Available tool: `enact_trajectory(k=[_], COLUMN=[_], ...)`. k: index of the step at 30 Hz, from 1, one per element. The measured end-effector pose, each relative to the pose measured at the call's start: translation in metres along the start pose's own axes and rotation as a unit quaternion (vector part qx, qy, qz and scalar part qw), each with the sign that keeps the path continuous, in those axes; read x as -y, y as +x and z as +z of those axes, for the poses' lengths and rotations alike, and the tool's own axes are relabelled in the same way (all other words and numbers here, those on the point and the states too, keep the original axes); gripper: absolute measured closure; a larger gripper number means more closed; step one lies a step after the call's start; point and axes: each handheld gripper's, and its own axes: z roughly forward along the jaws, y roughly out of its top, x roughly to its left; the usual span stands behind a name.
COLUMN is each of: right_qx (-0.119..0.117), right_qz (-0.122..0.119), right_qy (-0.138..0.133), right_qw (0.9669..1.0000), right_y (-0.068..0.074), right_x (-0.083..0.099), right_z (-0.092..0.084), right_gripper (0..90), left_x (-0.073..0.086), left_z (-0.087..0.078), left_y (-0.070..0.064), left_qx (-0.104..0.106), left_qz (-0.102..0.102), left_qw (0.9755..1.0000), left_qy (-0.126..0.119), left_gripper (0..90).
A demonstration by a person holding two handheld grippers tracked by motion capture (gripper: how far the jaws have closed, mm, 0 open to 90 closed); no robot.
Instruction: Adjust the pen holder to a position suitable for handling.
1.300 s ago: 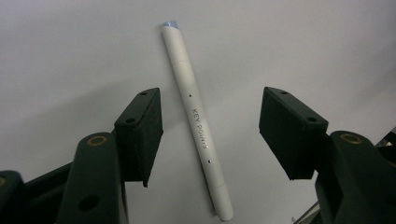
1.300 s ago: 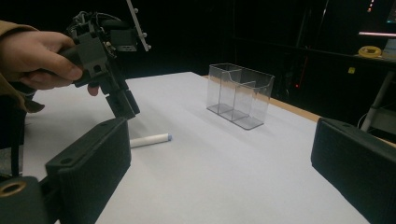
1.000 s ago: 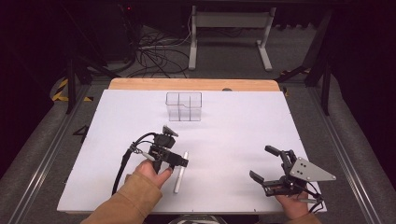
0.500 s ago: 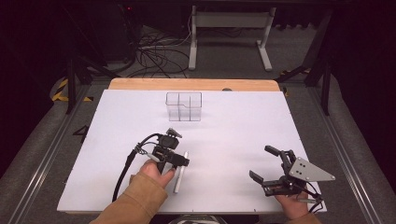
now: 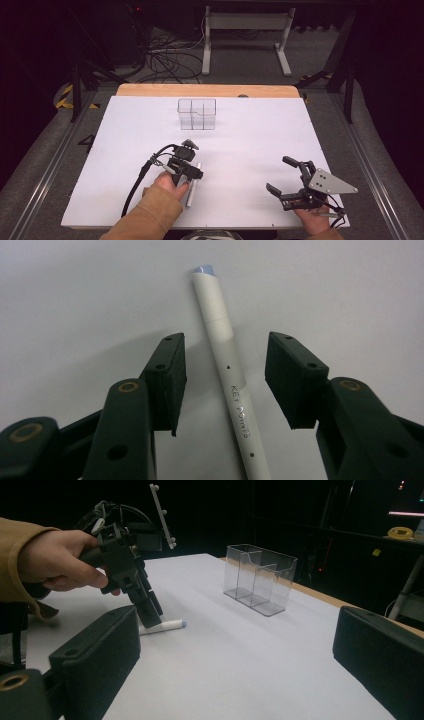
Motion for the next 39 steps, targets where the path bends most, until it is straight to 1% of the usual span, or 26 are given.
enact_trajectory(k=[2,4,7,8,14,20,21,22,26,32,33,39], right_qx=[-0.002,-0.001,-0.002,-0.003,-0.003,-0.005,-0.005,-0.005,-0.005,-0.006,-0.006,-0.007], right_qz=[0.001,0.0,0.003,0.003,0.002,0.002,0.002,0.002,0.001,0.006,0.005,0.004], right_qy=[0.0,0.0,0.002,0.002,0.002,0.004,0.004,0.004,0.005,0.002,0.003,0.004], right_qw=[1.0,1.0,1.0,1.0,1.0,1.0,1.0,1.0,1.0,1.0,1.0,1.0], right_y=[0.0006,0.0001,-0.0001,-0.0001,0.0001,0.0003,0.0003,0.0005,0.0004,-0.0003,-0.0004,0.0], right_x=[-0.0003,0.0,0.0004,0.0004,0.0005,0.0009,0.0009,0.0009,0.001,0.0011,0.0012,0.0014], right_z=[-0.0001,0.0002,0.0002,0.0003,0.0006,0.0014,0.0015,0.0016,0.0019,0.0013,0.0015,0.0023], right_gripper=[5.1,5.2,5.2,5.2,5.2,5.2,5.2,5.2,5.2,5.2,5.2,5.2], left_x=[-0.0004,-0.0004,0.0001,0.0001,-0.0005,0.0,0.0001,0.0002,0.0003,0.0003,0.0003,0.0007], left_z=[0.0015,0.0029,0.0053,0.0061,0.0069,0.0073,0.0073,0.0073,0.0081,0.0087,0.0088,0.0091], left_y=[-0.0008,-0.0016,-0.002,-0.002,-0.0021,-0.0041,-0.0045,-0.0046,-0.0061,-0.0082,-0.0084,-0.0099], left_qx=[-0.002,-0.005,-0.018,-0.019,-0.013,-0.016,-0.017,-0.017,-0.017,-0.023,-0.024,-0.028], left_qz=[0.001,0.002,0.004,0.005,0.004,0.005,0.004,0.005,0.004,0.004,0.001,0.001], left_qw=[1.0,1.0,0.9998,0.9998,0.9999,0.9998,0.9998,0.9998,0.9998,0.9997,0.9997,0.9996], left_qy=[0.004,0.003,0.005,0.007,0.01,0.009,0.009,0.008,0.007,0.007,0.007,0.005], left_gripper=[54.0,55.7,59.2,60.1,62.7,64.6,65.3,68.0,69.6,70.2,70.4,70.4])
